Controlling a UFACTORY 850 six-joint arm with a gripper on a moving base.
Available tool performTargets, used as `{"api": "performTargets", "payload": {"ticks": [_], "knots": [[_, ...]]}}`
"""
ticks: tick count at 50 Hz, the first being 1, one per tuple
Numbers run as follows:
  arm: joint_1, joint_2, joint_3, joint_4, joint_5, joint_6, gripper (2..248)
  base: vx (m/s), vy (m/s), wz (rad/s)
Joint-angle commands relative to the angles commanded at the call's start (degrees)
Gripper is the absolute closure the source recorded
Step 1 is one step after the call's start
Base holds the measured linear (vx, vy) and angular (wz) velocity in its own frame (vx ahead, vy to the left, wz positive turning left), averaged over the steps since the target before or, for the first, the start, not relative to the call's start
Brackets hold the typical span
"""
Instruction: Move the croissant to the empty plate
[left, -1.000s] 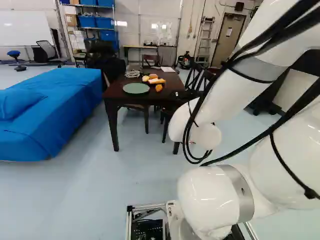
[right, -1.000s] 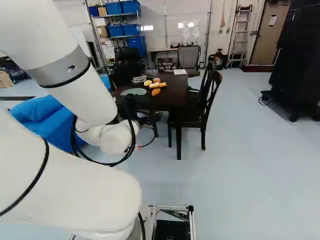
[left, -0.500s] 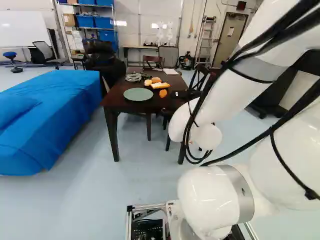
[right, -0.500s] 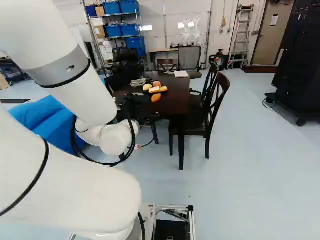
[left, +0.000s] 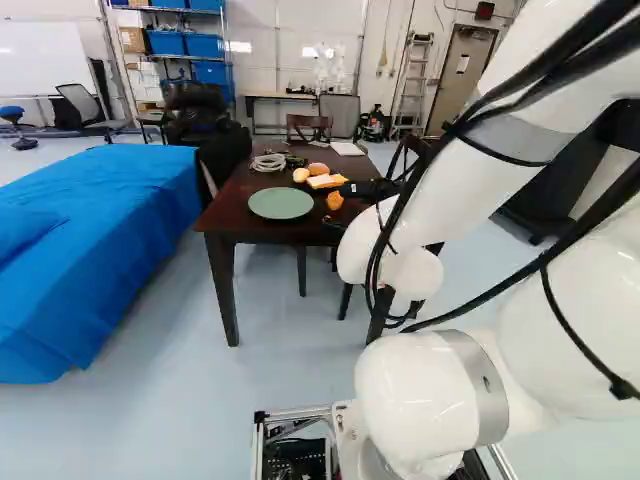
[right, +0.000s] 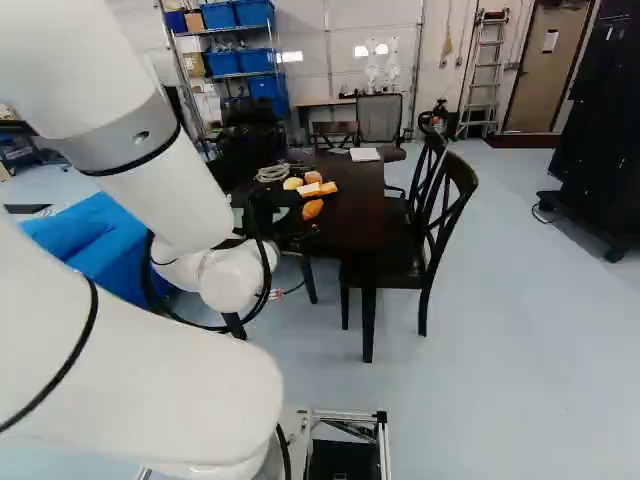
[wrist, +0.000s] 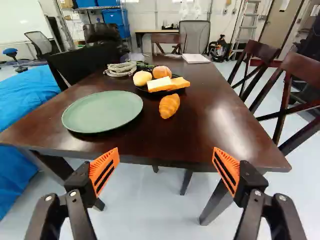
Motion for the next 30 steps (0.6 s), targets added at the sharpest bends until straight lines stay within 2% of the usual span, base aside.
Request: {"api": "performTargets", "payload": {"ticks": [30], "knots": [[0.00, 0.00, 0.00, 0.00, 0.00, 0.00, 3, 0.000, 0.000, 0.000]]}}
